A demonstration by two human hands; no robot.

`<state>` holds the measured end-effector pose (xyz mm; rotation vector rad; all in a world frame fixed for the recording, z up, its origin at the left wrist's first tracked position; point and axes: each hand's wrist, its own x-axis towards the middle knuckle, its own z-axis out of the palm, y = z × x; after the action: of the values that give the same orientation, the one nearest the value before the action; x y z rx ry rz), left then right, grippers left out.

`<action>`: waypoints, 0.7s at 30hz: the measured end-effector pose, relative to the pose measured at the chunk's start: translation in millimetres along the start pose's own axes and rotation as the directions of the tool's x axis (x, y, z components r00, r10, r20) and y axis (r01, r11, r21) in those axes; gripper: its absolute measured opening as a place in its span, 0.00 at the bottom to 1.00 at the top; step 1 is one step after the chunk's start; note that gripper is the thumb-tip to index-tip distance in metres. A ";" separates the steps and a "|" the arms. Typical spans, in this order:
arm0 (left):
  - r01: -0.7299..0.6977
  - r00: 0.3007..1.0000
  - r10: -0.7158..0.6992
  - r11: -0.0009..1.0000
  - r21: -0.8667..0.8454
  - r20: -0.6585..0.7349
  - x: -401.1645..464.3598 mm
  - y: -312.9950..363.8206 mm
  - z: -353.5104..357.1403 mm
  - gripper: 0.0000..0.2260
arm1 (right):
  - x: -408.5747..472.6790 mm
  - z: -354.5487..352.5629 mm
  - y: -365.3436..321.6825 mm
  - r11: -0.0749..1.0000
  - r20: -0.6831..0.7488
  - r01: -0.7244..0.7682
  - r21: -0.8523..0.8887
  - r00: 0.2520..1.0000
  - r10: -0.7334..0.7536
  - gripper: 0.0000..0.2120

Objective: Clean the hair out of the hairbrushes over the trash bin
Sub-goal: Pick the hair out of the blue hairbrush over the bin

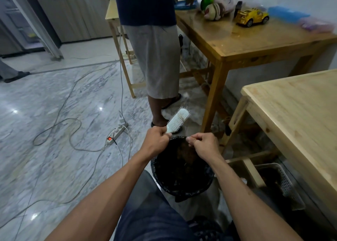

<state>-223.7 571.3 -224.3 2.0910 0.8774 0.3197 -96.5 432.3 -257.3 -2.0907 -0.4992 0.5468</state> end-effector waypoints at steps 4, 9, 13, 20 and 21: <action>0.141 0.985 -0.155 0.976 -0.165 -0.072 3.1 -2.6 2.5 0.09 | -2.2 4.5 25.2 0.984 0.048 -0.012 -0.180 0.999 0.021 0.06; 0.053 0.996 -0.056 0.998 -0.042 -0.069 5.7 8.1 -1.2 0.08 | -1.5 17.8 48.0 0.939 0.144 -0.025 -0.343 0.986 0.079 0.06; -0.047 0.999 0.049 0.988 0.146 -0.011 7.7 6.7 -3.2 0.11 | 16.0 10.6 25.2 0.971 0.272 -0.060 -0.230 0.954 0.123 0.32; -0.188 0.979 0.169 0.965 0.181 0.115 2.3 8.7 6.0 0.12 | 24.7 15.2 9.2 0.954 0.345 -0.002 0.300 0.932 -0.107 0.13; -0.185 0.979 0.167 0.969 0.161 0.119 1.7 11.2 6.1 0.13 | 21.9 21.4 9.7 0.942 0.290 0.025 0.335 0.948 -0.128 0.05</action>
<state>-214.1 564.2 -219.5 2.3303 0.6781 0.2310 -89.0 453.1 -280.5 -1.6680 -0.6202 0.8568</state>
